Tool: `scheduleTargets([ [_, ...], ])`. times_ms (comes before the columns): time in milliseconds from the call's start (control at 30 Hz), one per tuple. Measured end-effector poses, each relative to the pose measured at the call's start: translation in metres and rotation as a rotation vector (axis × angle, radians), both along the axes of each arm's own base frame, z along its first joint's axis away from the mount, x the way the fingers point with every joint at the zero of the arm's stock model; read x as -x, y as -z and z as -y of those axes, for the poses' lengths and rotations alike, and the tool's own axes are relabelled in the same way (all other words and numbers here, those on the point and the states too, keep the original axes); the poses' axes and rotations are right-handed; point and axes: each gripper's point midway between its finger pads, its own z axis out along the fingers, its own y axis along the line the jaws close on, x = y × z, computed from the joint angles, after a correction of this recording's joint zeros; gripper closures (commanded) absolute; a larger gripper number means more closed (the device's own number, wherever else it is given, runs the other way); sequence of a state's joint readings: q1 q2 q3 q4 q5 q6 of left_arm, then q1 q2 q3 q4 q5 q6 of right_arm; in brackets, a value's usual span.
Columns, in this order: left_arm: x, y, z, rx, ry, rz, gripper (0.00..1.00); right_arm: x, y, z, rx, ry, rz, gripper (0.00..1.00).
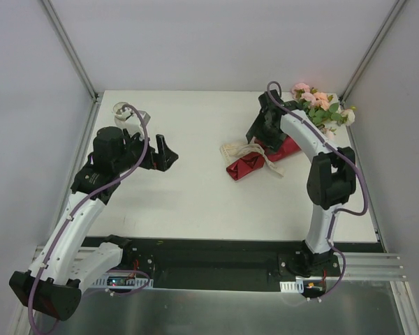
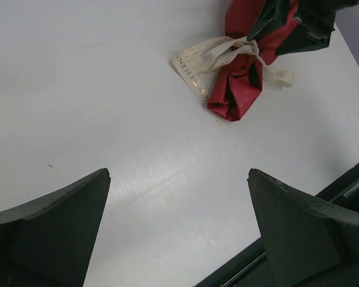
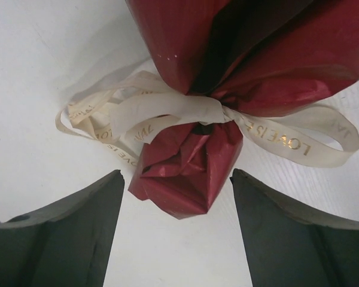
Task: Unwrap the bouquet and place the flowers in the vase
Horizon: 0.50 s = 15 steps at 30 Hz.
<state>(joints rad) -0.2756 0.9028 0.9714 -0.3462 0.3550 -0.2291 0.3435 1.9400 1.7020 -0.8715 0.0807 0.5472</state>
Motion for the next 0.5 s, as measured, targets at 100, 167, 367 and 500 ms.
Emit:
scheduleTargets([
  [100,0.003,-0.001,0.004,-0.03,0.033,0.023,0.01,-0.004,0.008,-0.006,0.016,0.03,0.006,0.23],
  [167,0.004,0.0,0.006,-0.053,0.046,0.033,0.01,-0.005,0.015,-0.009,0.038,0.039,-0.003,0.23],
  [367,0.01,0.004,0.008,-0.099,0.085,0.044,0.01,-0.001,0.037,-0.016,0.133,0.007,-0.035,0.23],
  [500,0.011,0.006,0.004,-0.117,0.076,0.044,0.01,0.009,0.048,-0.016,0.196,-0.048,-0.075,0.23],
])
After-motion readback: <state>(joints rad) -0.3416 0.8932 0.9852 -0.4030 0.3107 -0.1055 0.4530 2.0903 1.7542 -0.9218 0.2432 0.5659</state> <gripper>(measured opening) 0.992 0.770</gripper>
